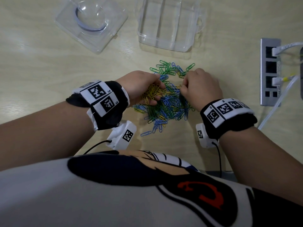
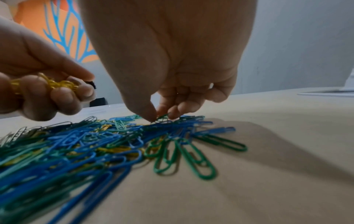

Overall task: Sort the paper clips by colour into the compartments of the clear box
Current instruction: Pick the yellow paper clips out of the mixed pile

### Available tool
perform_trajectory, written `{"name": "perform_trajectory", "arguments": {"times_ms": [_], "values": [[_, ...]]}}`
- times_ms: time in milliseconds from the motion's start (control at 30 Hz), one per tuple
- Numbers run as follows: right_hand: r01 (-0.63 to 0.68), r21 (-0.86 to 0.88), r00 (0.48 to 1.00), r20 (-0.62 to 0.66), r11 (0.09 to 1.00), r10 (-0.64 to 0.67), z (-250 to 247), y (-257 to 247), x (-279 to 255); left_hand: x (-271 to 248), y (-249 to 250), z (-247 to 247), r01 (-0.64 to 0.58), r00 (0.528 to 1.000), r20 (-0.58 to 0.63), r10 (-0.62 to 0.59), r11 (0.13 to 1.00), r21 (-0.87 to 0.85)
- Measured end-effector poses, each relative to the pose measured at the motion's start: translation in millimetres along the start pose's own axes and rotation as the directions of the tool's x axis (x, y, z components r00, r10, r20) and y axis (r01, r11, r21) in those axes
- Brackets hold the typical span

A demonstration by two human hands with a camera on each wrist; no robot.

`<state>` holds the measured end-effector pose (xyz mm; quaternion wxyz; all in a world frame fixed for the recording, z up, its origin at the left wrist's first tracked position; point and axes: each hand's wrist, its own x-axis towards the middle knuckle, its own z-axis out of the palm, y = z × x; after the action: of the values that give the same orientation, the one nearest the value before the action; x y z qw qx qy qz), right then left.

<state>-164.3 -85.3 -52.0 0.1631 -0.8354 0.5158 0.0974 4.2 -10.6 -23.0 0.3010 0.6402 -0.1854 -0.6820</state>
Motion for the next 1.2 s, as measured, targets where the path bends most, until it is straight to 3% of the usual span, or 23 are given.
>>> {"name": "perform_trajectory", "arguments": {"times_ms": [200,500,900,1067,1200], "values": [[0.017,0.159,0.992,-0.125,0.987,0.003,-10,2,-5,1,-2,-1,0.001,1.0,0.002,-0.001,1.0,0.001],[0.097,-0.061,0.993,-0.058,0.993,-0.101,-3,-3,-5,2,-2,2,0.007,1.0,0.01,-0.007,1.0,0.005],[0.085,-0.057,0.993,-0.071,0.995,-0.089,0,-2,-5,2,-1,3,0.005,1.0,-0.008,-0.005,1.0,-0.005],[0.12,-0.155,0.992,-0.024,0.981,-0.125,-3,-4,-3,3,-1,5,0.011,1.0,-0.01,-0.011,1.0,-0.01],[0.111,-0.034,0.991,-0.068,0.993,-0.113,-14,-8,-12,3,0,5,0.007,1.0,-0.019,-0.007,1.0,-0.014]]}}
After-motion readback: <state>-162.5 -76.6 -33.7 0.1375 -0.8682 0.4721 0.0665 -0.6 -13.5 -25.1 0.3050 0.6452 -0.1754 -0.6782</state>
